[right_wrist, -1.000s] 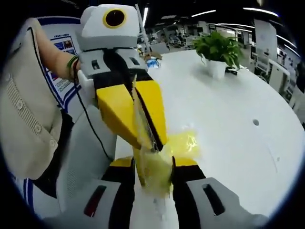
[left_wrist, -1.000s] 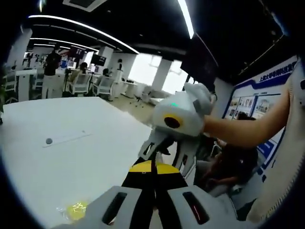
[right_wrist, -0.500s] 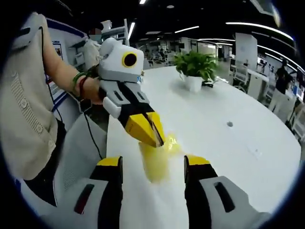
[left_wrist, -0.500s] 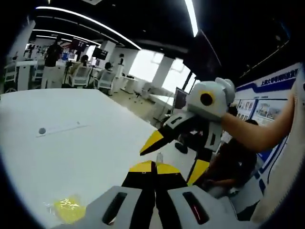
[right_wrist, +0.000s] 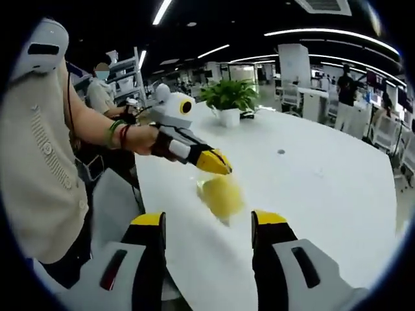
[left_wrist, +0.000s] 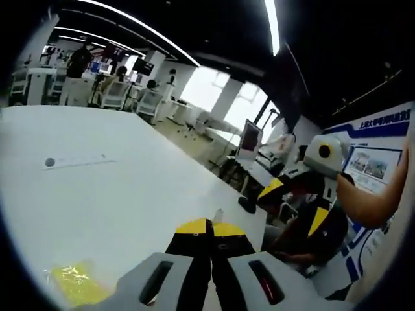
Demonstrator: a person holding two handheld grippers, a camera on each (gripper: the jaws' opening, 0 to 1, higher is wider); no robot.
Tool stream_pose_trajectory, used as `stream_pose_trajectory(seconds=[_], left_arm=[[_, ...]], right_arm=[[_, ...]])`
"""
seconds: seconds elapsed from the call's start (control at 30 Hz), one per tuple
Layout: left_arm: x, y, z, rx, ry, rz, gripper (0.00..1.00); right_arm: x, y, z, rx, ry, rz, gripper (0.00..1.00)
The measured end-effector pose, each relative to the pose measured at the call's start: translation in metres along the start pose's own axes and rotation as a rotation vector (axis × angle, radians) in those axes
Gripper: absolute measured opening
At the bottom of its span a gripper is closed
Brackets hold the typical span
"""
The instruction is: Compare the silicone blocks by pressing each to a similar depth, holding the contact briefly, and releasing to observe deformation and rebound differences across the visible hardness samples.
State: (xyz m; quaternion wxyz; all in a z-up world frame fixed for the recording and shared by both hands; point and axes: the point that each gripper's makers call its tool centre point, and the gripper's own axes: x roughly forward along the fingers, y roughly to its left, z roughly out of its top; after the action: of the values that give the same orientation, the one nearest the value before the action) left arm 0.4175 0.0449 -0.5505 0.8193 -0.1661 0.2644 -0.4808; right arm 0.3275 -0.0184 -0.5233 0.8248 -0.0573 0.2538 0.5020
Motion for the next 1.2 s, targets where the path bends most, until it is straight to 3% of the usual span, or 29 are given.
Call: stream_pose_trajectory(seconds=[0.37,0.5,0.63,0.83,0.87,1.17,1.2], left_arm=[[0.029,0.023,-0.030,-0.134,0.023,0.040,0.00],[0.033,0.040,-0.029,-0.167,-0.004,0.100,0.00],[0.035,0.064,-0.027,-0.195,-0.047,0.190,0.00],[0.039,0.100,-0.036,-0.233,-0.053,0.306,0.00],[0.040,0.105,-0.038,-0.284,-0.062,0.317,0.00],[0.047,0.136,-0.062,-0.364,-0.052,0.389,0.00],[0.048,0.139,-0.065,-0.402,-0.056,0.397,0.00]], right_arm=[[-0.035,-0.013,-0.020,0.090,-0.023,-0.109,0.54],[-0.041,-0.017,-0.026,0.112,-0.017,-0.112,0.50],[-0.043,-0.020,-0.026,0.123,-0.036,-0.129,0.52],[-0.043,-0.025,-0.033,0.129,-0.041,-0.151,0.54],[-0.043,-0.026,-0.034,0.133,-0.041,-0.152,0.54],[-0.042,-0.030,-0.050,0.192,-0.033,-0.152,0.53],[-0.042,-0.030,-0.051,0.193,-0.031,-0.153,0.53]])
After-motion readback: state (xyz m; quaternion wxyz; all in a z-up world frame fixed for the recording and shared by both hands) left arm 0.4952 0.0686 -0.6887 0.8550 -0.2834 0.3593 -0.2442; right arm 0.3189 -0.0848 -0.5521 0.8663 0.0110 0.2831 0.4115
